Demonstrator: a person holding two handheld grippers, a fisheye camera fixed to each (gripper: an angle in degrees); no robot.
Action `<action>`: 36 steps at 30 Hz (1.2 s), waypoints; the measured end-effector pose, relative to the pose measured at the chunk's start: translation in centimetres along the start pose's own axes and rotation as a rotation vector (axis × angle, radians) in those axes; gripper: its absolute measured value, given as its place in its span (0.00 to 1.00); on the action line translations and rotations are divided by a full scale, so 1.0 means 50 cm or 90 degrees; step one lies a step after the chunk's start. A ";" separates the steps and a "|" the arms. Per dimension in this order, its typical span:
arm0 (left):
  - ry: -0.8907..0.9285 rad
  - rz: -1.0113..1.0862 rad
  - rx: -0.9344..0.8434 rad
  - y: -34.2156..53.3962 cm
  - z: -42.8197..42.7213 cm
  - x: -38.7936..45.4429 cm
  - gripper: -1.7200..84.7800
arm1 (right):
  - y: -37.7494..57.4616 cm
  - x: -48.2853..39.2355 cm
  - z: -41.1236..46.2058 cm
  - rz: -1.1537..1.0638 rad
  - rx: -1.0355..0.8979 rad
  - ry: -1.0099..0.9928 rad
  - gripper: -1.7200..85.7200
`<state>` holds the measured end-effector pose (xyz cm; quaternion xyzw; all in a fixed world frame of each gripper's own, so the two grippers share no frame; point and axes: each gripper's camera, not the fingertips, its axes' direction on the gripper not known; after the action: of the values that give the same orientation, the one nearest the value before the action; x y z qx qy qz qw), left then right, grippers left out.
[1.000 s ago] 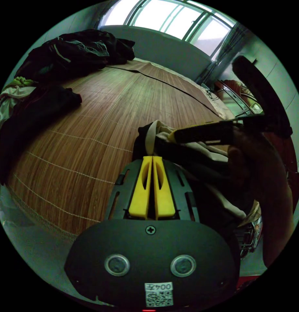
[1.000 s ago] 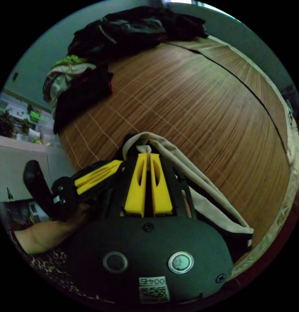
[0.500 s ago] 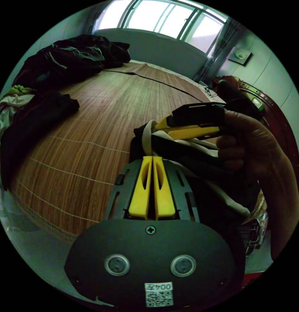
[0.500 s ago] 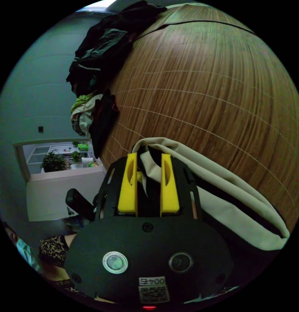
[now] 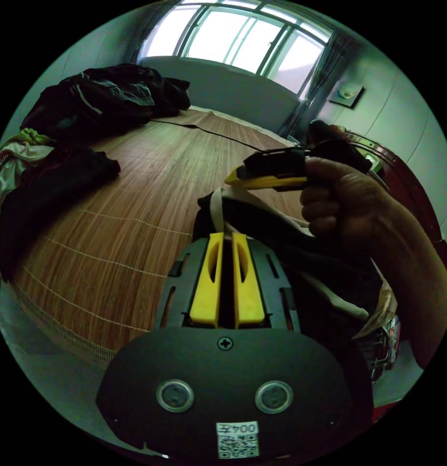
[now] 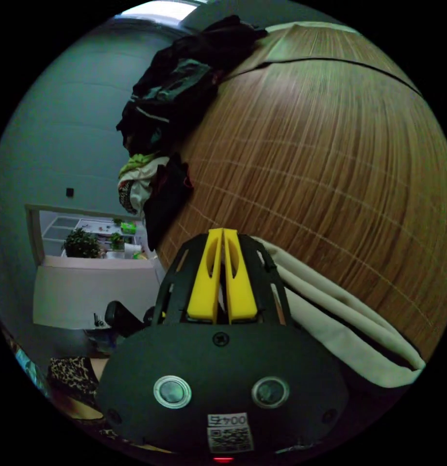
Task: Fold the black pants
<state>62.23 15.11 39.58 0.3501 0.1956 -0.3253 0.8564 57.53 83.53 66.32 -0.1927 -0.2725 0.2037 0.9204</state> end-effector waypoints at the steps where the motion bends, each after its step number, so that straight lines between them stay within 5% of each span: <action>1: 0.000 0.001 -0.001 -0.001 0.000 0.001 0.04 | 0.009 0.001 -0.005 -0.008 -0.004 0.015 0.02; 9: -0.044 0.058 0.042 -0.021 -0.075 0.023 0.03 | 0.183 -0.030 -0.103 -0.077 0.053 0.175 0.02; 16: -0.014 0.088 -0.069 -0.036 -0.052 0.019 0.04 | 0.419 -0.020 -0.090 -0.135 0.001 0.269 0.13; 25: -0.012 0.149 -0.149 -0.102 -0.011 0.043 0.06 | 0.682 0.089 -0.193 -0.002 0.024 0.418 0.11; 36: 0.027 0.098 -0.172 -0.145 -0.032 0.010 0.10 | 0.831 0.184 -0.260 0.112 0.144 0.276 0.18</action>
<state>57.36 12.12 34.79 0.2526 0.2277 -0.2221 0.9138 60.96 119.79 40.75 -0.1508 -0.0267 0.2659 0.9518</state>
